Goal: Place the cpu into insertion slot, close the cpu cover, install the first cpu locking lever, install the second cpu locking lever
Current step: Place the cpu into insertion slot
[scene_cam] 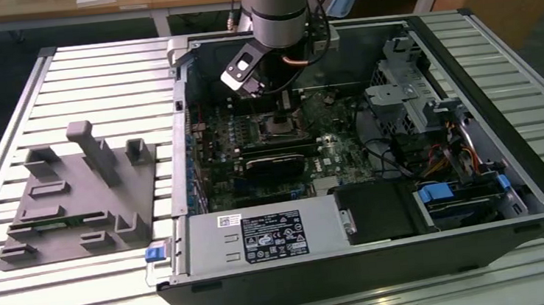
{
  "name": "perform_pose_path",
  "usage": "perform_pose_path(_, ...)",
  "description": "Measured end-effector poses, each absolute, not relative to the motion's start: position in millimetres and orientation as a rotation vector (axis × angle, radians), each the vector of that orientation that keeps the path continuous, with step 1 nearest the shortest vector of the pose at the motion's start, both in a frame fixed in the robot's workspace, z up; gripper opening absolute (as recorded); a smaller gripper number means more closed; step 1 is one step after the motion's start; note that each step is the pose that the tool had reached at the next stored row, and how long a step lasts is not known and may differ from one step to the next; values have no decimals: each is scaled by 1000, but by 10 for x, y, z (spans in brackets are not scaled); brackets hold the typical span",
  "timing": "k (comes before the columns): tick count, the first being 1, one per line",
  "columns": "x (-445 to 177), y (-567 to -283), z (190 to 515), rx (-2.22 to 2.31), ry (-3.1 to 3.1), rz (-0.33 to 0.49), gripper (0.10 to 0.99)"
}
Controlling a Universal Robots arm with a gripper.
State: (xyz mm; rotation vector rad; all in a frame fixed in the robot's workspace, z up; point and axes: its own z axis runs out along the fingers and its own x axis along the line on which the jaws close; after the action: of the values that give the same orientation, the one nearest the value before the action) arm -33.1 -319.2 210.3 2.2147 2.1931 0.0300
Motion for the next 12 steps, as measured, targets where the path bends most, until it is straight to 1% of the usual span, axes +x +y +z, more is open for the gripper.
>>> perform_pose_path(5, -329, -3192, 2127, 2217, 2191, 30, 106)
perform_pose_path(12, -329, -3192, 2310, 2217, 2190, 30, 106)
